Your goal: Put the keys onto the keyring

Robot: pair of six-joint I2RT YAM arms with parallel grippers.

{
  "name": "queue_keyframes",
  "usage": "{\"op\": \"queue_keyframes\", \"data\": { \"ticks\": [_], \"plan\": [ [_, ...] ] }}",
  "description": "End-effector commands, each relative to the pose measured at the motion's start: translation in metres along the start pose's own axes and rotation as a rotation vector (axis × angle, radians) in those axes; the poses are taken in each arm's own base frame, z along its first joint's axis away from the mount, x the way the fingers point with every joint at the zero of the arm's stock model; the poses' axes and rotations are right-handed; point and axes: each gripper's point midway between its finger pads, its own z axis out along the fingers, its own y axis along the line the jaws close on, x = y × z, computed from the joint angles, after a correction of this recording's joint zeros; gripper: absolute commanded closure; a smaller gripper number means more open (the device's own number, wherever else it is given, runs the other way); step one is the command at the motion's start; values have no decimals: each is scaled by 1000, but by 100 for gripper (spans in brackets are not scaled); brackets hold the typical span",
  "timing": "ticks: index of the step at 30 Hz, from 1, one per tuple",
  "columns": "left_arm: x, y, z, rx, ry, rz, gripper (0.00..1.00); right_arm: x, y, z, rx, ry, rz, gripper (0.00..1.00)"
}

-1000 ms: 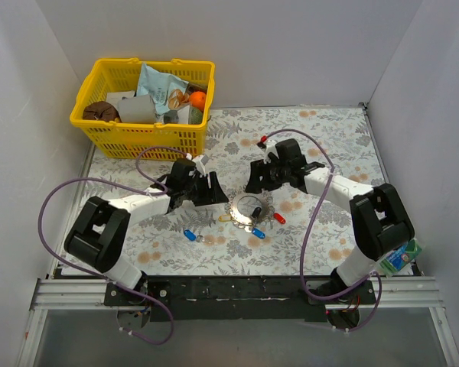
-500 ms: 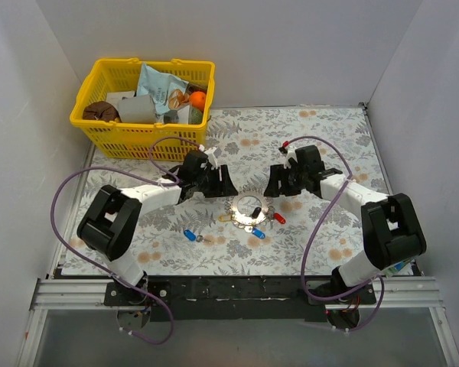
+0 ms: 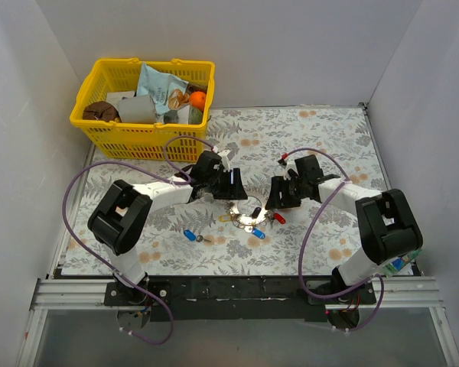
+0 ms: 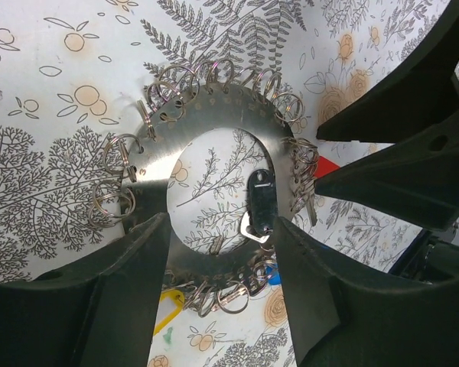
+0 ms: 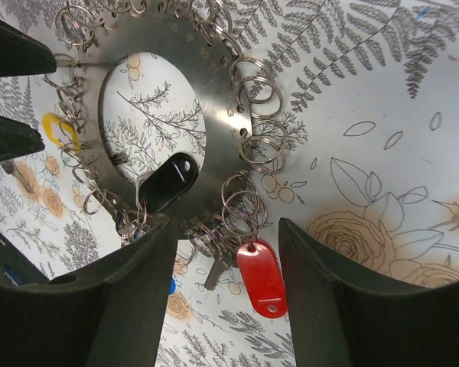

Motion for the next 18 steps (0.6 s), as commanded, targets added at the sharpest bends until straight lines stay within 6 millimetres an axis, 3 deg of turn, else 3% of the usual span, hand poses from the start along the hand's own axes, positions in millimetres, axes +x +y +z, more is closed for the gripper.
{"op": "queue_keyframes", "data": {
  "ticks": [1,11,18],
  "plan": [
    [-5,-7,-7,3,-22,24,43,1,10,8,-85,17,29,38],
    [1,-2,-14,-18,-22,17,42,-13,31,31,-143,33,-4,39],
    [2,2,-18,-40,-28,20,41,-51,42,42,-165,-17,-42,39]
  ]
}}
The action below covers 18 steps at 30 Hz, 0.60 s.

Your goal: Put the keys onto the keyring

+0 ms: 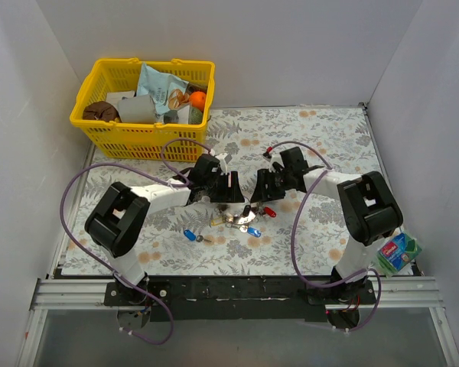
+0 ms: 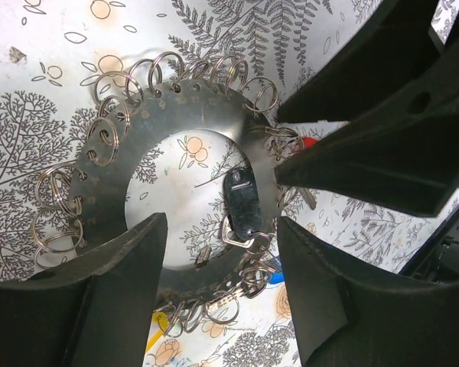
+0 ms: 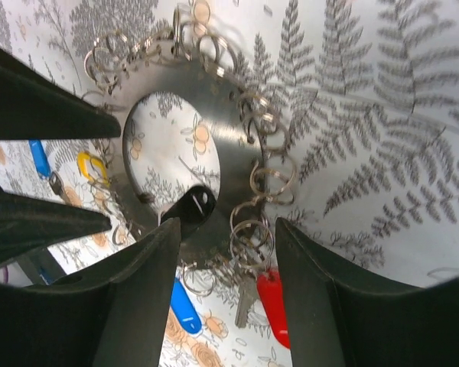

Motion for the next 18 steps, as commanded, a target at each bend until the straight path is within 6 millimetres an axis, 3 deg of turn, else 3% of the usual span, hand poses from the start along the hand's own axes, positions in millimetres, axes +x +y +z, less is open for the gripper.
{"op": "queue_keyframes", "data": {
  "ticks": [1,7,9,13,18],
  "plan": [
    [-9,-6,-15,-8,-45,29,41,-33,7,3,-11,-57,-37,39],
    [-7,-2,-19,-28,-46,35,40,-53,10,-20,66,-134,-107,36],
    [-4,0,-20,-37,-45,36,40,-51,13,-27,75,-144,-124,35],
    [2,8,-21,-63,-36,36,40,-34,20,-41,128,-138,-205,35],
    [3,8,-21,-61,-27,47,38,6,33,-36,169,-49,-279,36]
  ]
}}
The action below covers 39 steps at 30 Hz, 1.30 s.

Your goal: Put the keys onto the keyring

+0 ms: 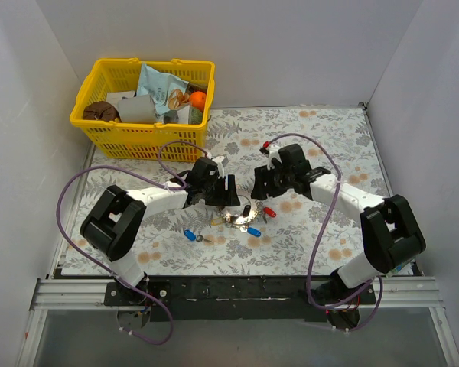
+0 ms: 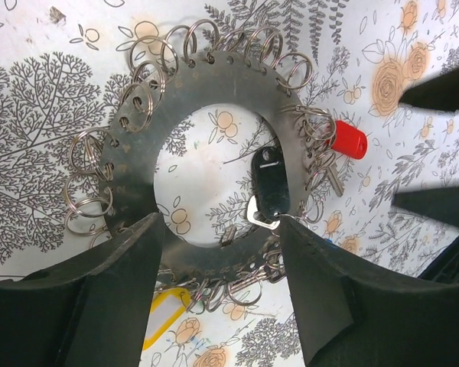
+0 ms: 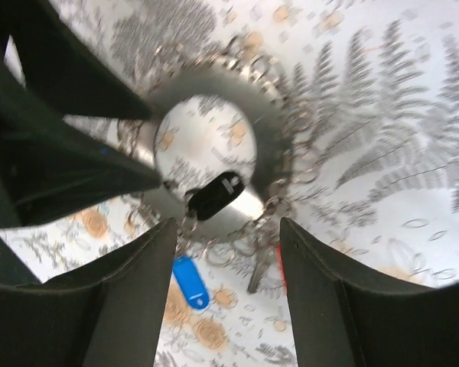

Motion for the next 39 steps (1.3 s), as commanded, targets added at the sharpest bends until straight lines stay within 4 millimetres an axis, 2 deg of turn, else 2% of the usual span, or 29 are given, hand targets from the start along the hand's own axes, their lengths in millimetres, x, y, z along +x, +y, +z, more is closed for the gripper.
{"op": "queue_keyframes", "data": {
  "ticks": [1,5,7,11,22,30,39],
  "plan": [
    [-6,-5,-13,-1,-30,33,38,35,12,-4,51,91,-91,37],
    [-8,-4,-12,-8,-33,37,38,52,35,1,4,133,-112,39],
    [-8,-3,-13,-11,-34,39,38,60,40,6,-32,153,-89,42],
    [-6,-1,-13,-20,-34,37,37,64,47,12,-52,172,-79,47],
    [-4,-1,-10,-12,-30,34,36,68,45,25,-31,233,-60,56],
    [-3,-2,-9,-4,-27,27,36,66,48,26,-42,236,-51,59],
    [-4,-1,-10,-10,-32,32,35,77,44,34,-42,270,-37,69]
  ]
}}
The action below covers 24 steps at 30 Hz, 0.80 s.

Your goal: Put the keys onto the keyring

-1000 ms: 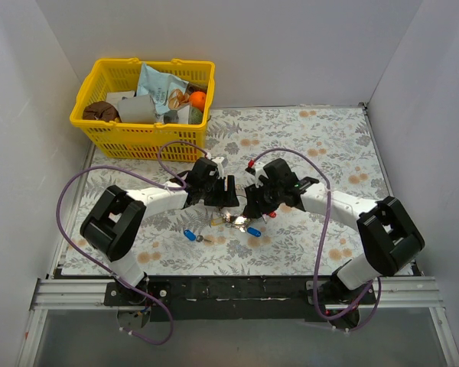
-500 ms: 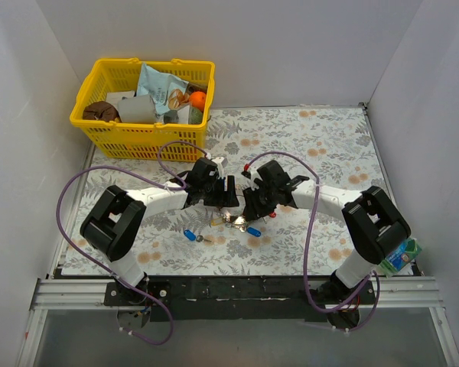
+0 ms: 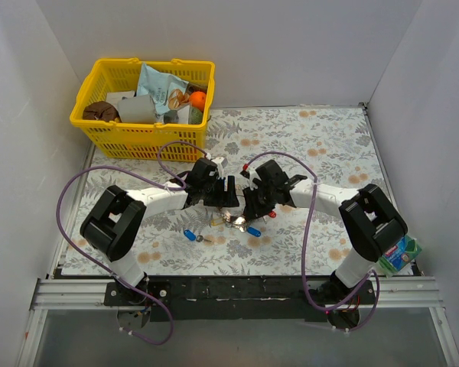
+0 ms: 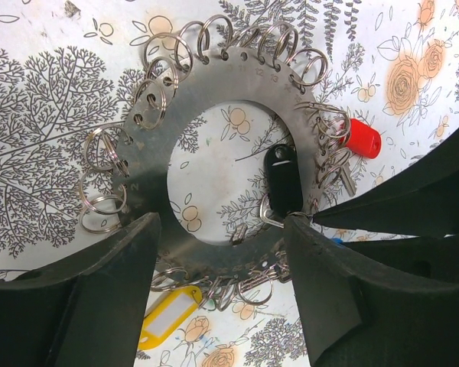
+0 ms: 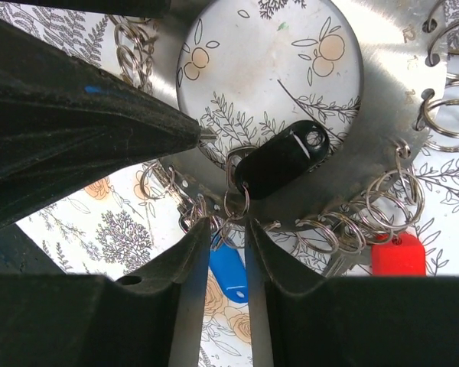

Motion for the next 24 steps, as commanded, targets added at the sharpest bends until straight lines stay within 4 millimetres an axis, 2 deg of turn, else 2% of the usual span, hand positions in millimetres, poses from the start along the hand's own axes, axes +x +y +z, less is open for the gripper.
{"op": "queue_keyframes", "data": {
  "ticks": [1,4,8,24],
  "plan": [
    [-8,-7,-10,17,-38,20,35,-7,5,2,-15,0,-5,70],
    [-7,-8,-10,17,-34,20,35,-6,3,3,-10,3,-2,79],
    [-7,-7,-10,17,-36,19,34,-8,0,0,18,0,-7,97],
    [-7,-8,-10,19,-35,21,34,-26,-34,-13,190,-82,5,99]
  ]
}}
